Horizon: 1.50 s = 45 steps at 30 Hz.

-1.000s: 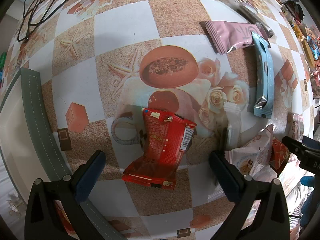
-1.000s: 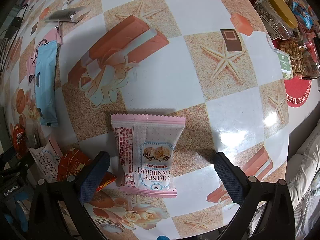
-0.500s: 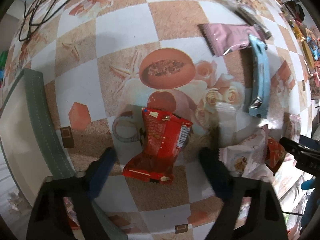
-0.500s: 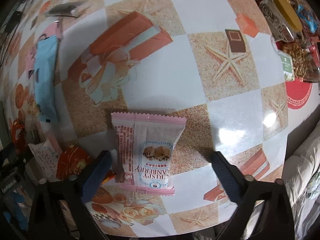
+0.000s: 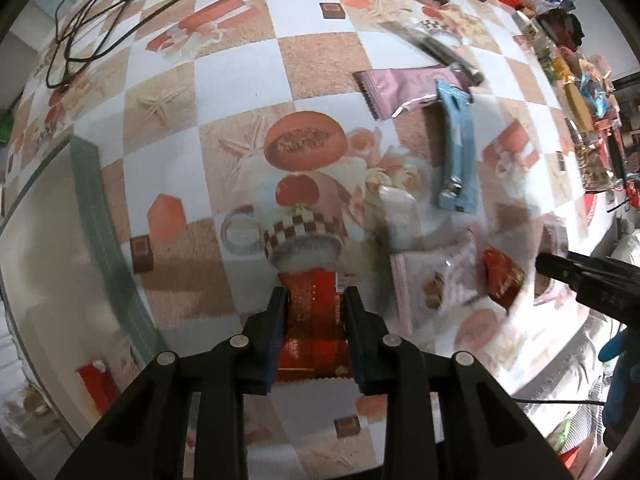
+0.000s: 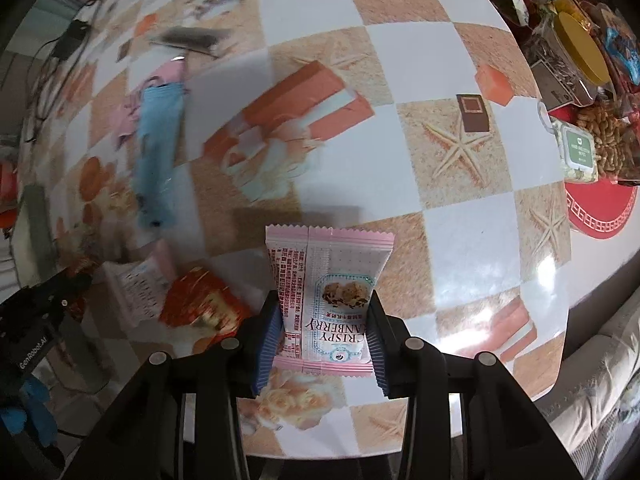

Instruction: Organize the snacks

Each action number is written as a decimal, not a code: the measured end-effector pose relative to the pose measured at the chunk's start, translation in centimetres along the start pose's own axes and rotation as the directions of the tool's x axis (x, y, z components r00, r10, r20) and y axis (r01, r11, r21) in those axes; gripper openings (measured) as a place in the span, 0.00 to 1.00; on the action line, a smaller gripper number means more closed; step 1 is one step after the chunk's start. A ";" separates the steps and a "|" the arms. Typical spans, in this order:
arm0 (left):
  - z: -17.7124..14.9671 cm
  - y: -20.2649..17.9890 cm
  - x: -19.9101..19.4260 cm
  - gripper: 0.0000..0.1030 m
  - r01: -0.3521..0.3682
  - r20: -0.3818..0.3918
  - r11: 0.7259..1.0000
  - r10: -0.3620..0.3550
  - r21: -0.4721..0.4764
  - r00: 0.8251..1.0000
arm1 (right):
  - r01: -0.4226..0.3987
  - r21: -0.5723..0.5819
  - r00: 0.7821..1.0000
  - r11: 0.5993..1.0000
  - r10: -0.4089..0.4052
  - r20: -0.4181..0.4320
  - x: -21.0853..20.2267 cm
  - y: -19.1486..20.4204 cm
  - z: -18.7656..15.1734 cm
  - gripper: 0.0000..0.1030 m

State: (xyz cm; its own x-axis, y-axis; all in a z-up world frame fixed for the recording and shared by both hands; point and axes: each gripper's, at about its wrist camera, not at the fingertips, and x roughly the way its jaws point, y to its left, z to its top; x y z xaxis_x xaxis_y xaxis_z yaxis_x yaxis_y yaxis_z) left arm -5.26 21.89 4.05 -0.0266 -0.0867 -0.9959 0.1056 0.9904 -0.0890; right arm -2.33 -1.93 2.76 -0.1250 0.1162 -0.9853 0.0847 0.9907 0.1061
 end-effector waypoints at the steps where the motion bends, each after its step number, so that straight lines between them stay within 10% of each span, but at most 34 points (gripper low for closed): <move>1: -0.3 0.1 -0.3 0.30 0.002 0.003 1.000 -0.002 -0.003 1.000 | -0.007 -0.004 1.000 1.000 0.007 0.004 -0.3 0.1 -0.2 0.40; 20: -6.3 6.4 -5.1 0.30 0.043 0.091 0.986 -0.029 -0.161 0.995 | -0.101 -0.102 0.994 0.990 0.105 0.035 -4.5 5.5 -2.3 0.40; 45: -14.1 19.5 -5.6 0.32 0.015 0.100 0.903 0.031 -0.430 0.995 | -0.183 -0.557 0.983 0.810 0.164 -0.085 -1.9 34.3 -5.7 0.41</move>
State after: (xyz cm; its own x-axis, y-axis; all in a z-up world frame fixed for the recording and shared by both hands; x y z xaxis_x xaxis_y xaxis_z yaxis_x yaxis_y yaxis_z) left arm -17.05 43.24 8.16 0.0762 -0.0666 -0.9949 -0.3327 0.9389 -0.0883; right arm -4.83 32.23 9.03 -0.1925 0.2831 -0.9396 -0.4592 0.8202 0.3412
